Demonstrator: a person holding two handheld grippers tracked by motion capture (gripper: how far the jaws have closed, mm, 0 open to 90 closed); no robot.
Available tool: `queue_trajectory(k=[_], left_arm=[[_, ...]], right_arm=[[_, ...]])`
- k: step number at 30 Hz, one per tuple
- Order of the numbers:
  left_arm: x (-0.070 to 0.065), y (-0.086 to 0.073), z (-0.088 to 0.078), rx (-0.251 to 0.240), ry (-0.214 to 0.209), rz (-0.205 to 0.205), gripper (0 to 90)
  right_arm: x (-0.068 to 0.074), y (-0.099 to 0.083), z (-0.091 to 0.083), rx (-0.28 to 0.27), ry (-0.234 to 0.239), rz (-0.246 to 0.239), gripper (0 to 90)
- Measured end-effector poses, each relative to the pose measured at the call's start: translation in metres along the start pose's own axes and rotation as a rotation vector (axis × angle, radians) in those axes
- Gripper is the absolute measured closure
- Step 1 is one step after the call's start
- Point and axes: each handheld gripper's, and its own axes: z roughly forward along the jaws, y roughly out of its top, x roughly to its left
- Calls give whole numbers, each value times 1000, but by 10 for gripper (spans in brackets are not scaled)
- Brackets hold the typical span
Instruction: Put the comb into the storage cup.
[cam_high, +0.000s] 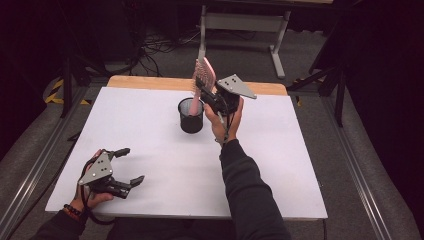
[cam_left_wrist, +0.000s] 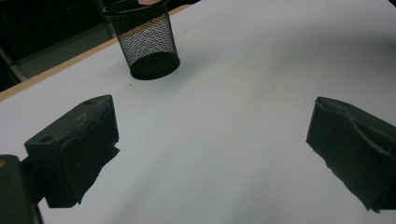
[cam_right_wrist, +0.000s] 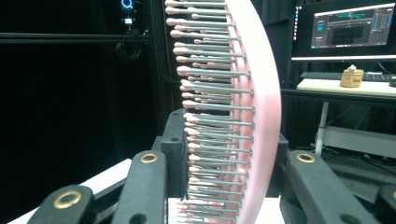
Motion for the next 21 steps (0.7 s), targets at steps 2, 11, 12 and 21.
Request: queue_trajectory(k=[2,11,12,21], left_arm=[[-1,0,0,7,-6,5,29],[-1,0,0,3,-3,4,30],[-1,0,1,5,-5,4,30],[-1,0,1,5,-5,2,30]], right_arm=[[-1,-2,0,-12,-6,11,639],[-3,-9,0,-18,-14,36,638],[-4,-11,1,-18,-14,38,639],[-5,-21,4,2,-9,59,638]])
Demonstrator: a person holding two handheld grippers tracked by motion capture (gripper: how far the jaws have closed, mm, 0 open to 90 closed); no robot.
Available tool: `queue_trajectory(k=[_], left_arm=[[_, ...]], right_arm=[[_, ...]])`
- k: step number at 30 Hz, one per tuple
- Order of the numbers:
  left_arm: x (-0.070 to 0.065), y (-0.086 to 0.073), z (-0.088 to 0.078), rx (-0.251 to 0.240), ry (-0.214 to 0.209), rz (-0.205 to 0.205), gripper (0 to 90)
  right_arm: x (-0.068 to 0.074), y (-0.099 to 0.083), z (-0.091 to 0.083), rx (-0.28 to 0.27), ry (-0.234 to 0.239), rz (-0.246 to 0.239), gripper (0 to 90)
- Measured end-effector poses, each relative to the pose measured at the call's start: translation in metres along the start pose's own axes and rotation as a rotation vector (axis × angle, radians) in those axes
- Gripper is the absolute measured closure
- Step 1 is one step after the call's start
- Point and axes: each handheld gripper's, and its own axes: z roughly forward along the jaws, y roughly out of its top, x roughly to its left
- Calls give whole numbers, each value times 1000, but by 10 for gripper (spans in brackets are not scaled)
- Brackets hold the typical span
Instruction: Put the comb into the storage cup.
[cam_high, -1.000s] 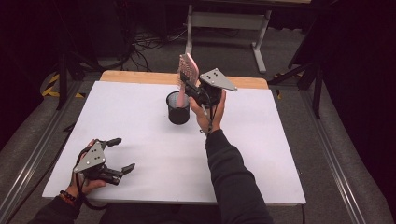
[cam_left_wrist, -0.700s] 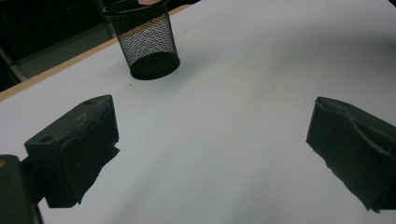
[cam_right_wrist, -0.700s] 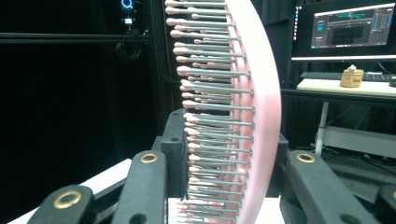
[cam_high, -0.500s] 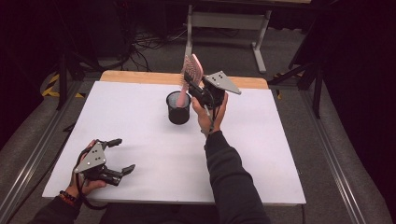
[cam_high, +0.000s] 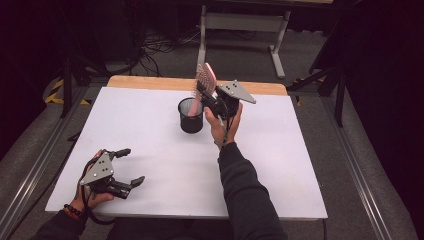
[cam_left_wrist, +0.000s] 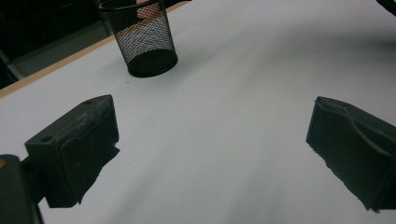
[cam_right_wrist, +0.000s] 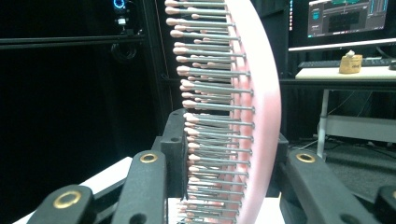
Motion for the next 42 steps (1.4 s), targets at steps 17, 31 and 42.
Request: queue_trajectory(k=[17,31,42], left_arm=[[0,0,0,9,2,5,31],[-1,0,2,12,4,5,30],[-1,-1,2,11,-2,7,30]], right_arm=[[4,-19,2,34,10,27,637],[2,-34,3,64,11,40,634],[0,-41,4,93,9,44,632]])
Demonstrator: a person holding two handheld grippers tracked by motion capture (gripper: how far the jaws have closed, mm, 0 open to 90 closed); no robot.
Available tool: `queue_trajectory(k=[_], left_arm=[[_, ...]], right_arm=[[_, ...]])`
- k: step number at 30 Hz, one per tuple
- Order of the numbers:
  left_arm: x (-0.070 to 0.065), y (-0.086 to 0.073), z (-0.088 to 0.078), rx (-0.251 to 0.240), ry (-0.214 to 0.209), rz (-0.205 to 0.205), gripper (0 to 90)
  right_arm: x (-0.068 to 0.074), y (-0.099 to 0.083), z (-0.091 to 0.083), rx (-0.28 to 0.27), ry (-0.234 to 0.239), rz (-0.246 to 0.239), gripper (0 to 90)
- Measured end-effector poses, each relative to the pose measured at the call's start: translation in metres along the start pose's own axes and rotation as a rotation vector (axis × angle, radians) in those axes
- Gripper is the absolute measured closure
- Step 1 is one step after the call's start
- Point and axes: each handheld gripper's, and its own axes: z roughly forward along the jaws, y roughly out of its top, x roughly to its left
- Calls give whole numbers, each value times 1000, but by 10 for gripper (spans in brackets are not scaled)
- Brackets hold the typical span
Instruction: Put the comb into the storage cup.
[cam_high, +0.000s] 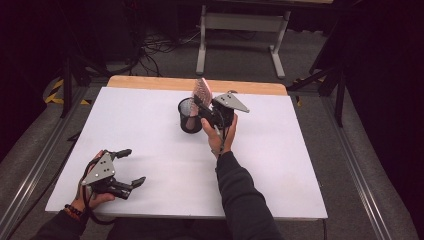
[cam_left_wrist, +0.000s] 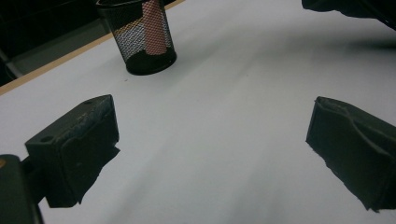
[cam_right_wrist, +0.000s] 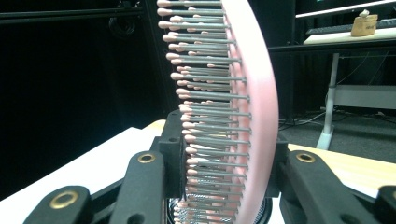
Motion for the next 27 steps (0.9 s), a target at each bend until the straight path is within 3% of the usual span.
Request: queue_trajectory(k=[27], left_arm=[[0,0,0,-4,-7,-3,31]], right_arm=[[0,-8,3,32,-1,-7,631]])
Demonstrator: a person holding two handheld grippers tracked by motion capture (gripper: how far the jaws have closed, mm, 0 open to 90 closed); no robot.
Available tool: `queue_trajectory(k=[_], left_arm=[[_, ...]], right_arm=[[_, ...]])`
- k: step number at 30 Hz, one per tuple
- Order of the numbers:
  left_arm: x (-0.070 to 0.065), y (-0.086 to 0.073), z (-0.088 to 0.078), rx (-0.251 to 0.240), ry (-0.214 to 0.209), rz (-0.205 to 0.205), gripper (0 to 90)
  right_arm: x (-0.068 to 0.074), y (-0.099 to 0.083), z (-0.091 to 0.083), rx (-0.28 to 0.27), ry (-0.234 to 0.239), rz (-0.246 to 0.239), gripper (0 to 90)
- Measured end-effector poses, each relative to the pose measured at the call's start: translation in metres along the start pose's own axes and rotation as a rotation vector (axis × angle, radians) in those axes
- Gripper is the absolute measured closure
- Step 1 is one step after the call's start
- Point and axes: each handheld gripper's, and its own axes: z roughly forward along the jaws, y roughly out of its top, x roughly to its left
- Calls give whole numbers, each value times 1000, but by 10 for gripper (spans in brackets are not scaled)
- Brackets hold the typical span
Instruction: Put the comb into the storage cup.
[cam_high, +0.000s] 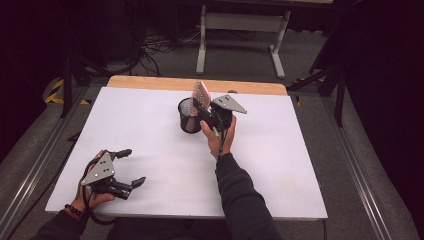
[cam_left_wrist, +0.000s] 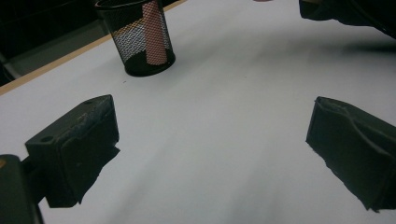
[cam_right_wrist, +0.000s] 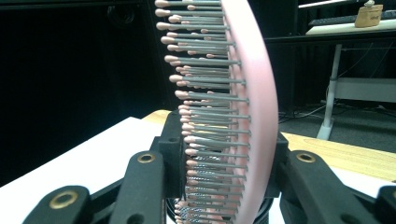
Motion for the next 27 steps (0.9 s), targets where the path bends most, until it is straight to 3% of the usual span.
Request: queue_trajectory(k=[16,27], left_arm=[[0,0,-1,-10,4,-2,31],[-1,0,1,-2,9,3,31]], right_arm=[[0,-1,3,4,-13,-13,617],[-6,-1,1,1,-36,11,499]])
